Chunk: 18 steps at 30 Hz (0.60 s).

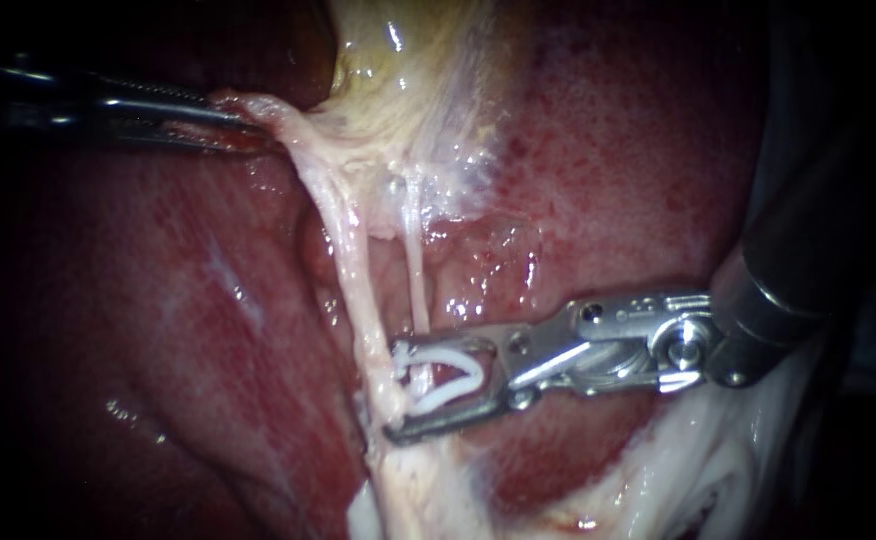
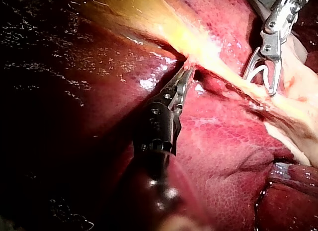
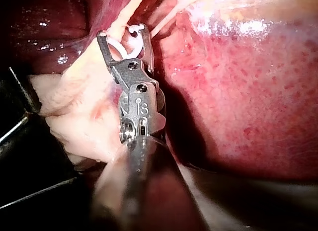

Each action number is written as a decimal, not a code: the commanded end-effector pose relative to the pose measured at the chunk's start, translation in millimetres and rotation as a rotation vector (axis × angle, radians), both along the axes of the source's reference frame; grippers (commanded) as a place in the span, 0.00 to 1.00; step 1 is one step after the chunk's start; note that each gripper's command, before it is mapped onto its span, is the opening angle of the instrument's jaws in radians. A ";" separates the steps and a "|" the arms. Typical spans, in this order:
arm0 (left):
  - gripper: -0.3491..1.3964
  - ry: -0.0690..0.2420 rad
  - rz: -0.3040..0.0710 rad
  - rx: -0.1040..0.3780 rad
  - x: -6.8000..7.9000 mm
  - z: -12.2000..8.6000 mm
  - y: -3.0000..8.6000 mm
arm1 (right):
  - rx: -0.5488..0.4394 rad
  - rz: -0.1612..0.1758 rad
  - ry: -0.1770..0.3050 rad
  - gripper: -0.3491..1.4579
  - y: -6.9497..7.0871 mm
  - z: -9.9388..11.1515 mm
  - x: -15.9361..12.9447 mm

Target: Clipping first clip left tube

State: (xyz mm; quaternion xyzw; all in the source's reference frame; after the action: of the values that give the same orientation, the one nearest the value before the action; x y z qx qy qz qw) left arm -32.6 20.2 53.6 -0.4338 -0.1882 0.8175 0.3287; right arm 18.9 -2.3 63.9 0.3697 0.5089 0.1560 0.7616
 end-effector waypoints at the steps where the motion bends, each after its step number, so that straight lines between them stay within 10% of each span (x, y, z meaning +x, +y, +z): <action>1: 0.00 0.000 0.000 0.000 0.0 0.0 0.0 | 0.005 -0.002 0.004 0.47 0.0 0.0 0.1; 18: 0.00 0.001 -0.002 0.001 -0.6 0.1 0.1 | 0.051 0.015 0.056 0.47 0.1 0.7 3.7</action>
State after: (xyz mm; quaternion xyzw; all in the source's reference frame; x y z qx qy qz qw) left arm -33.2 20.4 53.7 -0.4334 -0.1876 0.8173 0.3302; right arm 22.8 -2.1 64.6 0.3911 0.5298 0.1676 0.7337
